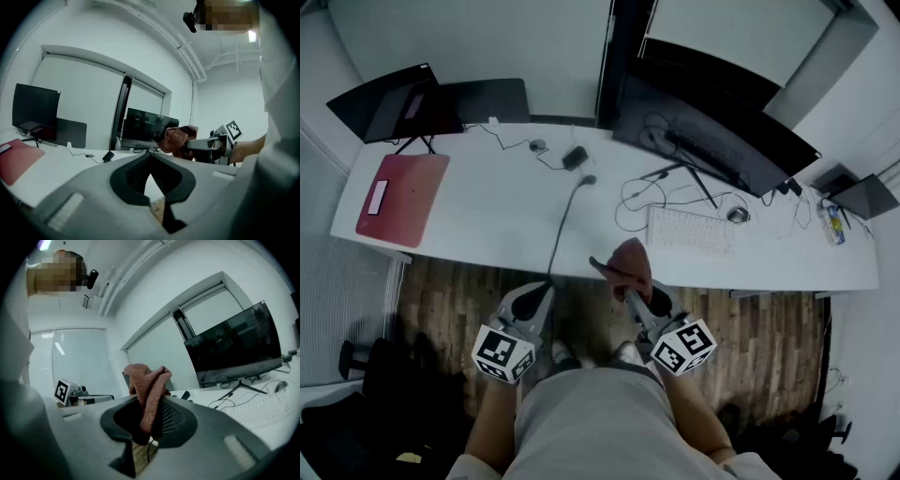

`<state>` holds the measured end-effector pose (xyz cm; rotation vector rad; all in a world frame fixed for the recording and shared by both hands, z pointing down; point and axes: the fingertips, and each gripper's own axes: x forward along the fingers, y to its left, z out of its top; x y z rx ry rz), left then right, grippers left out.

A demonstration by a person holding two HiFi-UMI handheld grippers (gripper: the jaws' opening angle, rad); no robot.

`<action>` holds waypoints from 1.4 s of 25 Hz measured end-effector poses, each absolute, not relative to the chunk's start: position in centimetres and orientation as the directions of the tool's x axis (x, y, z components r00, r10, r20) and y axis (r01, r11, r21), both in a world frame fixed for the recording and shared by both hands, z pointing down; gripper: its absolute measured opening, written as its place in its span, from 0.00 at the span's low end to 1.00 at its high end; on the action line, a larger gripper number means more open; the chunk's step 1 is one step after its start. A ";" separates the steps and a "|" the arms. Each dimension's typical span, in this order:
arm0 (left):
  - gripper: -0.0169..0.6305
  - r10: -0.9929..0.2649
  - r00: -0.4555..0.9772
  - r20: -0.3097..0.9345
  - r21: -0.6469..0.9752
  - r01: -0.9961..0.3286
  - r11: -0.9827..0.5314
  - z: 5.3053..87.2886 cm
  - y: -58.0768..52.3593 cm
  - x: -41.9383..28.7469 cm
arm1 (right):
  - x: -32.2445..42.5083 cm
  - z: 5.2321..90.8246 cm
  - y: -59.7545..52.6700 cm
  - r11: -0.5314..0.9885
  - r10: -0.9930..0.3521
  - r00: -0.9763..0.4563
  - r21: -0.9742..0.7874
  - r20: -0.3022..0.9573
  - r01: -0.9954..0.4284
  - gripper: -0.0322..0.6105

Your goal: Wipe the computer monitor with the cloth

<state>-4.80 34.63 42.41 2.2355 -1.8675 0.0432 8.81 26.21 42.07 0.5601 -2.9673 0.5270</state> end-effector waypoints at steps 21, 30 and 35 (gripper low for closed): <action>0.04 -0.961 0.222 0.166 0.282 -0.944 -0.169 44.8 29.6 -14.6 | 1.0 43.7 19.9 0.821 -0.402 -0.905 -0.381 0.142 -0.425 0.19; 0.04 -0.960 0.200 0.198 0.280 -0.950 -0.140 44.2 18.4 -17.8 | -4.0 43.3 8.6 0.815 -0.347 -0.930 -0.451 0.121 -0.363 0.19; 0.04 -0.960 0.167 0.224 0.269 -0.958 -0.104 43.7 14.0 -18.9 | -6.1 42.8 3.5 0.799 -0.320 -0.941 -0.502 0.110 -0.330 0.19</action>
